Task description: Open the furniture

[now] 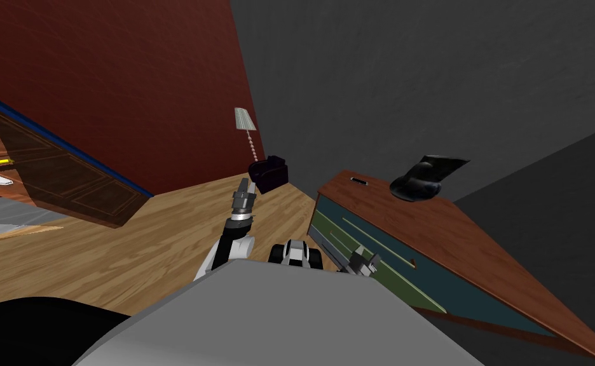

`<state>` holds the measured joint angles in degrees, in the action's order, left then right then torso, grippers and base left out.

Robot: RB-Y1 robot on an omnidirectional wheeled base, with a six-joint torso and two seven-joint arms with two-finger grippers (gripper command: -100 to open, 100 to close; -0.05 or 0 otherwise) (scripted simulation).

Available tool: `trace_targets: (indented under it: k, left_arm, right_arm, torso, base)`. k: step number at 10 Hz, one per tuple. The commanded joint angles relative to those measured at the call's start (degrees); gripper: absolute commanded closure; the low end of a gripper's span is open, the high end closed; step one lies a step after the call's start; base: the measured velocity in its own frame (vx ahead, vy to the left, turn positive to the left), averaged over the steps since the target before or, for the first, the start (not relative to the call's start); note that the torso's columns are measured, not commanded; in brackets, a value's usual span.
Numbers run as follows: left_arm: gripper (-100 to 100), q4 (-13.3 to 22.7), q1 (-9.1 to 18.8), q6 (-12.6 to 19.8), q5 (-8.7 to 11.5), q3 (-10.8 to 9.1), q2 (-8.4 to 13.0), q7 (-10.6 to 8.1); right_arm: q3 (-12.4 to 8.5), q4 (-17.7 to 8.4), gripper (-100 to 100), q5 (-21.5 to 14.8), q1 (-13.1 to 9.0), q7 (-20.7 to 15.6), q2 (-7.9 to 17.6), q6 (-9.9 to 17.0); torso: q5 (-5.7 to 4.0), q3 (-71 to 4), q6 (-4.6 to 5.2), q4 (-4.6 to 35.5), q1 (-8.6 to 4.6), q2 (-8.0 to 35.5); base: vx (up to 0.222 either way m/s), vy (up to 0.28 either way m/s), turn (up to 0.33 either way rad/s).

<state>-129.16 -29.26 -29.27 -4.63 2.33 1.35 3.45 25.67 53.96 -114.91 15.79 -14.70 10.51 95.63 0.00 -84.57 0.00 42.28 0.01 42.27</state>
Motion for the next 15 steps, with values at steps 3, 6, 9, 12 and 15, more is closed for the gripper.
trace_targets:
  k: [3, 6, 9, 12, 15]
  left_arm:
    - [0, 0.0, 0.0, 0.0, 0.0, 0.0, 0.0, 0.0]
    - [0, 0.0, 0.0, 0.0, 0.0, 0.0, 0.0, 0.0]
    - [0, 0.0, 0.0, 0.0, 0.0, 0.0, 0.0, 0.0]
    - [0, 0.0, 0.0, 0.0, 0.0, 0.01, 0.0, 0.0]
    - [0, 0.0, 0.0, 0.0, 0.0, 0.0, 0.0, 0.0]
  right_arm:
    - [1.1, -4.0, -100, -5.9, -1.2, -1.2, -0.2, 6.5]
    - [1.7, -6.2, -100, -9.0, -1.9, -1.9, -0.4, 10.2]
    - [1.0, -3.0, -100, -7.6, -3.2, -3.9, 1.0, 6.5]
    - [0.5, -0.1, -100, -6.9, -4.4, -6.1, 2.4, 3.5]
    - [0.4, 0.5, -100, -6.6, -4.9, -6.7, 2.5, 2.6]
  torso:
    - [0.0, 0.0, 0.0, 0.0, 0.0, 0.1]
    - [0.0, 0.0, 0.0, 0.0, 0.01, 0.0]
    - [0.03, 0.1, -0.01, 0.0, 0.08, 0.1]
    - [0.0, 0.0, 0.01, 0.0, 0.0, 0.0]
    - [0.09, 0.0, -0.04, 0.1, -0.01, 0.0]
  base:
    - [0.027, -0.049, 0.006]
    - [0.022, -0.046, -0.01]
    - [-0.028, -0.009, 0.002]
    - [-0.048, 0.002, 0.001]
    - [-0.032, 0.001, -0.001]
